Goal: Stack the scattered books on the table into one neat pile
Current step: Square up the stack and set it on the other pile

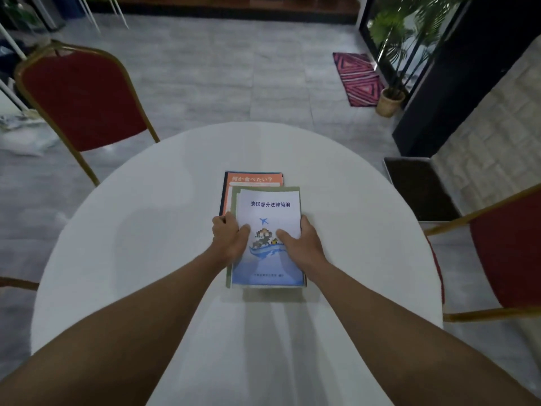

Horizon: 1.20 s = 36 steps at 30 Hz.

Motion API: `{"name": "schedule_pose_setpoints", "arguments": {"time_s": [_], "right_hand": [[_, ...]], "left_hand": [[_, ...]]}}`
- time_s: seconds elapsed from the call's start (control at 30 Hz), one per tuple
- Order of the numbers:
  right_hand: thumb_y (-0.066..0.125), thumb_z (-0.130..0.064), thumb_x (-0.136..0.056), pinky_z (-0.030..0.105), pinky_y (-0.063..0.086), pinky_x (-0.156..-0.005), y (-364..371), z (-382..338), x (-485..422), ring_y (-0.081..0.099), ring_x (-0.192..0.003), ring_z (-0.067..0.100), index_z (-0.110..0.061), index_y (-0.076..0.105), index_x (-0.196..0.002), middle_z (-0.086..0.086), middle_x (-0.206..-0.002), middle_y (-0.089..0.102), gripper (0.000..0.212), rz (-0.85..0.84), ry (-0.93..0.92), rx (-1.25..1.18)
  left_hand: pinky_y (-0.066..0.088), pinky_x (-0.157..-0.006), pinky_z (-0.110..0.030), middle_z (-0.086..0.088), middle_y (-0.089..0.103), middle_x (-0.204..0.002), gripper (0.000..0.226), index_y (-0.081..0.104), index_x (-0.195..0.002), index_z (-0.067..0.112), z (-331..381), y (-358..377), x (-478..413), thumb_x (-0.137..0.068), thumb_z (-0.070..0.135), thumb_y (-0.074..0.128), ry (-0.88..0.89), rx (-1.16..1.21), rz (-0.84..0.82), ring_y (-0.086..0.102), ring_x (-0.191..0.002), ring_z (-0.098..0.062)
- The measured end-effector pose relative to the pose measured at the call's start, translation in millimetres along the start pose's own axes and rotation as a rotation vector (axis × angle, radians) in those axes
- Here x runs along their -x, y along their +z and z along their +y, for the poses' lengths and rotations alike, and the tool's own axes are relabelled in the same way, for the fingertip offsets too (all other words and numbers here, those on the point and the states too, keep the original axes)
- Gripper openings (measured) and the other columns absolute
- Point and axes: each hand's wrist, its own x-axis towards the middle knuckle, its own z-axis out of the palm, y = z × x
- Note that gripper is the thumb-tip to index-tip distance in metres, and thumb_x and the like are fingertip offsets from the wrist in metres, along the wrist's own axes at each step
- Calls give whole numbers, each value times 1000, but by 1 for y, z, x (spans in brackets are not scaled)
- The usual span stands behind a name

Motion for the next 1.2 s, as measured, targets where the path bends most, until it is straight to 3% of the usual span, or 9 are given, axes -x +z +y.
{"name": "schedule_pose_setpoints", "arguments": {"time_s": [0.1, 0.27, 0.43, 0.57, 0.63, 0.7, 0.77, 0.87, 1.2], "right_hand": [[71, -27, -85, 27, 48, -76, 12, -15, -34, 68, -97, 22, -16, 60, -117, 6, -115, 70, 35, 14, 9, 26], [72, -27, -85, 17, 42, -59, 31, -28, -80, 63, -88, 17, -15, 62, -117, 3, -113, 71, 35, 30, 12, 51], [70, -32, -86, 37, 53, -92, 51, -21, -108, 63, -110, 27, -11, 58, -124, 10, -125, 66, 45, 10, 65, 93], [59, -57, -87, 50, 33, -113, 66, -9, -112, 30, -143, 34, -14, 41, -145, 11, -154, 36, 74, 53, 104, 436], [55, -62, -89, 49, 20, -121, 67, -4, -112, 10, -153, 28, -20, 26, -156, 4, -167, 6, 85, 54, 92, 413], [54, -61, -92, 43, 12, -124, 66, 5, -113, 2, -156, 18, -22, 13, -160, -3, -169, -8, 89, 13, 73, 288], [54, -54, -95, 34, 13, -124, 68, 12, -112, 10, -155, 12, -23, 7, -161, -6, -169, 3, 87, -21, 48, 101], [52, -48, -98, 34, 26, -122, 73, 16, -110, 32, -148, 11, -26, 12, -161, -9, -163, 29, 78, -14, 39, -42], [41, -49, -102, 26, 33, -106, 75, 19, -112, 44, -140, 19, -27, 12, -160, -6, -158, 40, 68, 14, 33, 56]], "left_hand": [[35, -112, -40, -22, 28, -143, 49, 37, -138, -3, 6, -7, -36, -100, 26, 47, 2, -3, 5, 38, -134, -35], [34, -110, -39, -22, 28, -143, 50, 37, -139, -2, 5, -13, -89, -100, 29, 45, -8, -33, -18, 37, -134, -35], [35, -108, -42, -22, 31, -144, 48, 39, -137, -1, -7, -6, -120, -101, 30, 43, -45, -80, -21, 37, -132, -36], [33, -107, -45, -21, 36, -142, 42, 44, -131, 1, -20, 2, -128, -100, 30, 40, -40, -158, 37, 32, -134, -37], [33, -108, -42, -18, 34, -143, 40, 44, -129, 4, -29, 3, -130, -100, 31, 43, -11, -16, 23, 34, -134, -35], [29, -115, -37, -14, 27, -150, 44, 39, -136, 7, -37, 3, -129, -101, 33, 42, 27, 189, -10, 31, -141, -29], [21, -123, -43, -9, 21, -161, 55, 24, -152, 13, -43, 2, -127, -103, 34, 37, 71, 304, -41, 22, -149, -24], [20, -123, -49, -4, 21, -164, 55, 14, -157, 19, -52, 9, -123, -106, 32, 31, 142, 357, -75, 22, -152, -21], [20, -123, -49, -4, 22, -164, 53, 13, -157, 18, -56, 13, -125, -107, 30, 26, 146, 353, -65, 23, -151, -23]]}}
